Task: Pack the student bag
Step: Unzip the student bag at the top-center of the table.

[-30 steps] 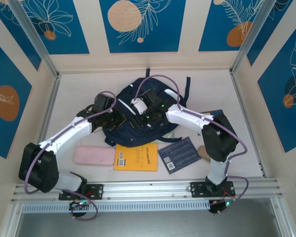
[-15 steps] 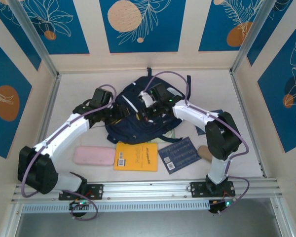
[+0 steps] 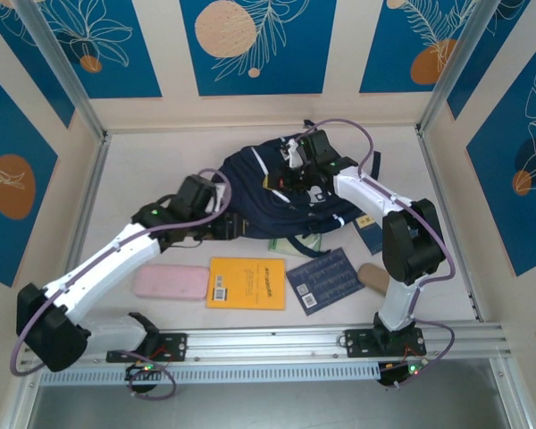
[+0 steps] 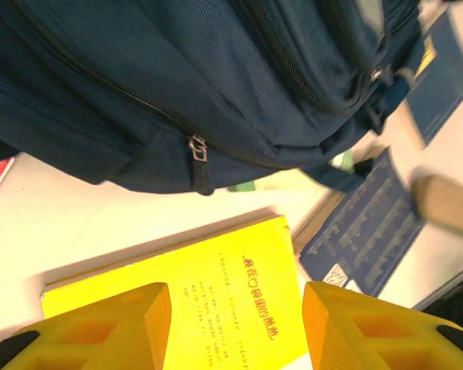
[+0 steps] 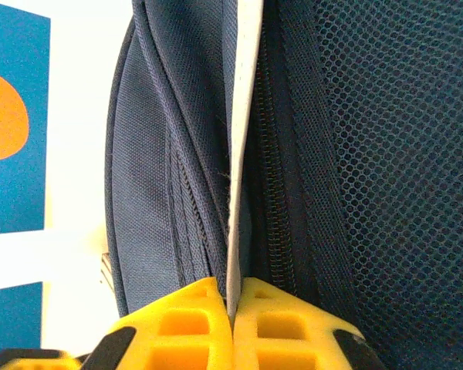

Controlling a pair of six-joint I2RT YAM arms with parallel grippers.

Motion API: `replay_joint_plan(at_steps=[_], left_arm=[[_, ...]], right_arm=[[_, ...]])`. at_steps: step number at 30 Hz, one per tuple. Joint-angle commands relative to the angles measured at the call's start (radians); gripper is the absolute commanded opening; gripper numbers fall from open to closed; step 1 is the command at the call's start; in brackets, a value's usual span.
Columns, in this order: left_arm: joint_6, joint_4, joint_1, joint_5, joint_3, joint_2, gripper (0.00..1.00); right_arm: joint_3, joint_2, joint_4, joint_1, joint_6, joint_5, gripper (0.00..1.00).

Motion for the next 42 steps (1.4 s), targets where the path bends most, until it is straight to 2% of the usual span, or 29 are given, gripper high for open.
replay_joint_plan(at_steps=[1,5,14,22,28,31,37,39,42], left_arm=[[-0.01,0.02,-0.031,-0.133,-0.012,0.062,0.45],[-0.007,0.076,-0.038,-0.222,-0.013,0.136,0.42],[-0.006,0.155,-0.038,-0.238,0.021,0.278,0.45],[-0.025,0.198,-0.039,-0.213,0.033,0.341,0.49],[-0.021,0.207,-0.04,-0.229,0.045,0.403,0.49],[-0.015,0.202,-0.039,-0.256,0.049,0.426,0.42],[0.003,0.199,-0.039,-0.283,0.04,0.445,0.16],[0.006,0.204,-0.04,-0.292,0.029,0.44,0.13],[0.012,0.209,-0.04,-0.301,0.017,0.436,0.15]], right_arm=[[0.002,-0.012,0.07,0.01,0.103,-0.085,0.0],[-0.001,-0.002,0.058,0.007,0.135,-0.067,0.0],[-0.018,0.015,0.086,0.004,0.16,-0.101,0.0],[-0.027,0.037,0.122,0.005,0.187,-0.145,0.0],[-0.028,0.037,0.131,0.011,0.199,-0.161,0.0],[-0.035,0.037,0.132,0.014,0.198,-0.162,0.0],[-0.062,0.043,0.146,0.015,0.202,-0.172,0.0],[-0.066,0.044,0.147,0.014,0.2,-0.176,0.0],[-0.068,0.046,0.148,0.014,0.196,-0.18,0.0]])
